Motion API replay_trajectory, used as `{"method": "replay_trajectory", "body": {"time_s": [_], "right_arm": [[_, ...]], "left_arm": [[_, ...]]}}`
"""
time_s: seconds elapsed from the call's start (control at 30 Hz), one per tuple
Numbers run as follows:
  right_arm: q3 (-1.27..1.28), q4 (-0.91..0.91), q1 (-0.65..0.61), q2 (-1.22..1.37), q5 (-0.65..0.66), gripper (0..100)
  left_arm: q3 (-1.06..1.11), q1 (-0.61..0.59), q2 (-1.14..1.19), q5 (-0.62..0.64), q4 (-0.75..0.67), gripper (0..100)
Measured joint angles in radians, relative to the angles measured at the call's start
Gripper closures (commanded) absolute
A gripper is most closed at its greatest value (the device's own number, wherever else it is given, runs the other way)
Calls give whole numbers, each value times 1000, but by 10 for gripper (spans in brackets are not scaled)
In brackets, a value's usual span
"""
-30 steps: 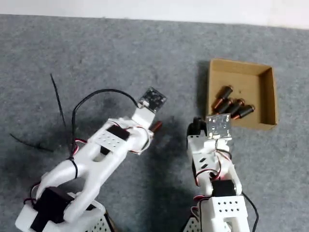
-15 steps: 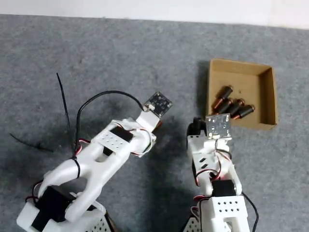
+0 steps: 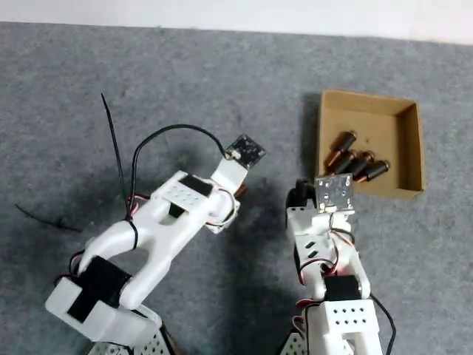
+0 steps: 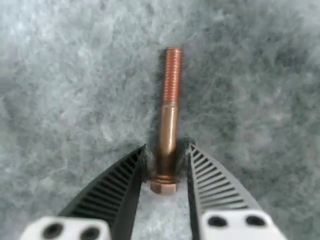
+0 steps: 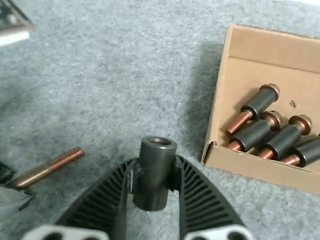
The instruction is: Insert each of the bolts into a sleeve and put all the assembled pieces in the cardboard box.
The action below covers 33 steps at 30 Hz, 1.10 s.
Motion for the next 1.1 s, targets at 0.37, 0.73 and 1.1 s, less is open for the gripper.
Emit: {"method": "replay_trajectory", "body": {"time_s": [0.37, 0.73, 1.1], "right_arm": [[0, 0, 0, 0, 0, 993], [0, 0, 0, 0, 37, 993], [48, -78, 0, -3, 40, 993]], "left_arm": [[-12, -3, 8, -135, 32, 995], [-29, -140, -35, -336, 146, 995], [57, -276, -157, -701, 155, 995]]}}
